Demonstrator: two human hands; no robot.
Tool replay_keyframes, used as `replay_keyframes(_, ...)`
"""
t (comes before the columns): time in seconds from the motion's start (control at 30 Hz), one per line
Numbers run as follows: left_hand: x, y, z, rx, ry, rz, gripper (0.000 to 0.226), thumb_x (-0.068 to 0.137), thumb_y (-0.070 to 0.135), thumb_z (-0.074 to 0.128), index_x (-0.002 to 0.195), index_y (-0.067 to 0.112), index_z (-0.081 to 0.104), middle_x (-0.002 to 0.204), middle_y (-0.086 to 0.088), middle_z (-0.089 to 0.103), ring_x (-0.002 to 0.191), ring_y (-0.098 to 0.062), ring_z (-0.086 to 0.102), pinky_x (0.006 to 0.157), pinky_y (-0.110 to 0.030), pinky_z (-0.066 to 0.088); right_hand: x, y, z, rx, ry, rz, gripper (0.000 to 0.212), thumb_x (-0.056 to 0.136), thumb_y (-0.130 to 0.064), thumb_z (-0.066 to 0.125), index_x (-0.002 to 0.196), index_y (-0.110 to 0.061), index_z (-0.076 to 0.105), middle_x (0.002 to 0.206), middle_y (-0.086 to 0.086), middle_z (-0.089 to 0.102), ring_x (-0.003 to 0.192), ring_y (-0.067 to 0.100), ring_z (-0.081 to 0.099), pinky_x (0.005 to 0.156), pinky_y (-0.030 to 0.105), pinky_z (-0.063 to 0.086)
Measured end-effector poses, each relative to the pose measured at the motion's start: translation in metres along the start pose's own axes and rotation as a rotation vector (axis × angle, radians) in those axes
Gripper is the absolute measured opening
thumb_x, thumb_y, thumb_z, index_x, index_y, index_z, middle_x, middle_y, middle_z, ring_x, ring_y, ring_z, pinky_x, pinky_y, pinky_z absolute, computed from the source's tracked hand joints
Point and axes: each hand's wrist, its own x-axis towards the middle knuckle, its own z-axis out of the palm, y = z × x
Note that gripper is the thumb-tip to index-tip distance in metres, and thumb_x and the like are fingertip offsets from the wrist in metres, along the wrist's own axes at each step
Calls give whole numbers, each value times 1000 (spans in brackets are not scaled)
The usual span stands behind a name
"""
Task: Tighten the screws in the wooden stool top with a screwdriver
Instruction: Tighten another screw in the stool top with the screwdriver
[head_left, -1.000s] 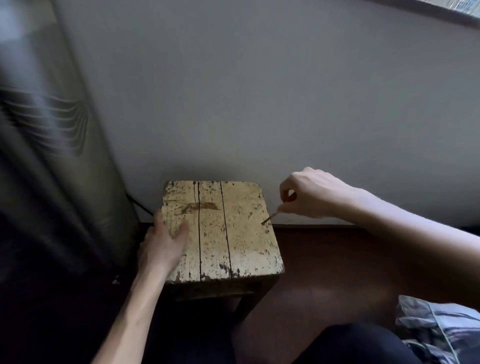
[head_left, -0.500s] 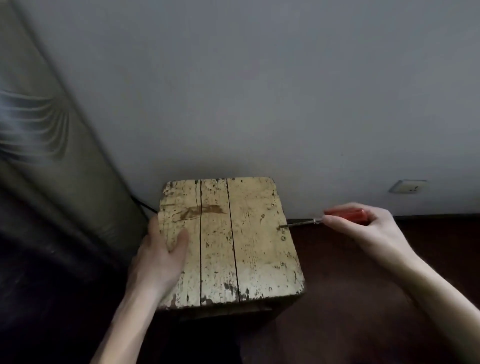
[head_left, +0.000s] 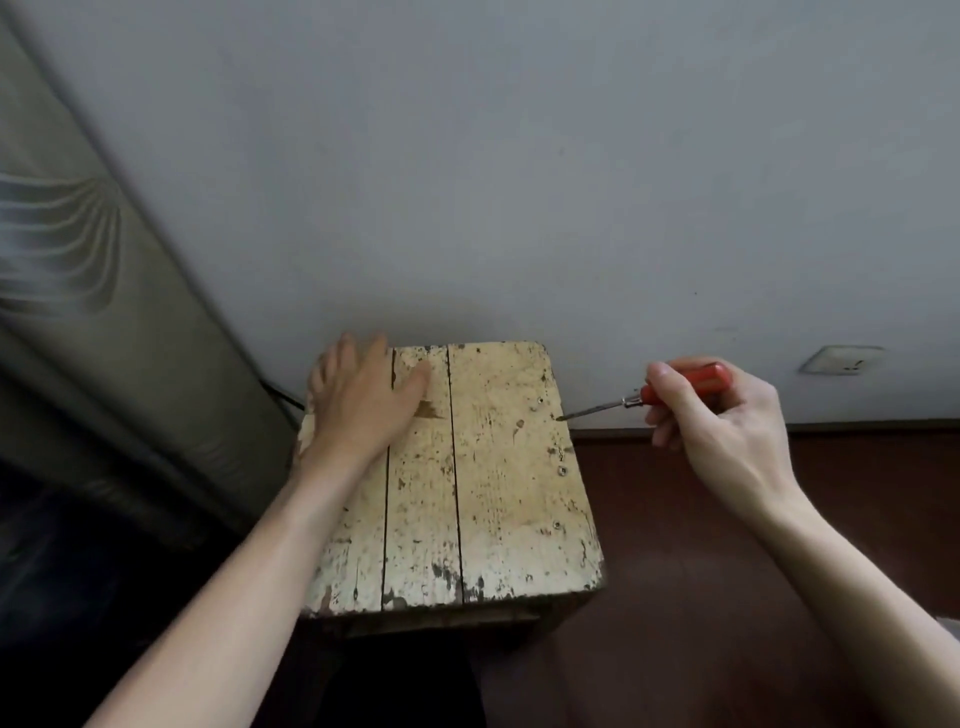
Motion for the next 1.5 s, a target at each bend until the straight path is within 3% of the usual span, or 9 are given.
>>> replay_keyframes(0.13,18,2,19,104,26,84,83,93,79,16,156,29,37,162,-7,36,150,-25,27,122,-51,14,6,7,4,50,84,-7,27,92,-40,72,78,-17,73,71,3,73,49,14,59,48,21,48)
replay_keyframes(0.27,21,-2,26,131,60,87,80,93,79,18,148,29,48,149,-5,50,141,-26,39,118,-50,17,12,8,11,124,122,-12,27,92,-39,71,77,-18,72,69,1,72,48,12,58,45,20,47)
replay_keyframes(0.57,23,-1,26,120,62,77,73,94,76,25,146,29,49,149,-7,50,140,-27,37,118,-49,17,27,4,24,148,73,-36,22,93,-40,71,76,-26,73,71,1,71,54,14,61,46,24,48)
replay_keyframes(1.2,23,0,25,89,65,73,72,94,75,27,144,29,50,147,-6,50,139,-27,37,117,-48,17,30,8,23,103,46,-37,26,94,-41,72,76,-21,73,70,2,71,52,14,60,45,23,46)
replay_keyframes(1.5,24,-2,26,64,78,81,73,92,77,26,142,30,52,145,-6,52,138,-27,38,118,-49,17,29,1,24,10,2,-129,24,97,-28,70,81,-11,70,69,-2,72,52,11,62,45,22,48)
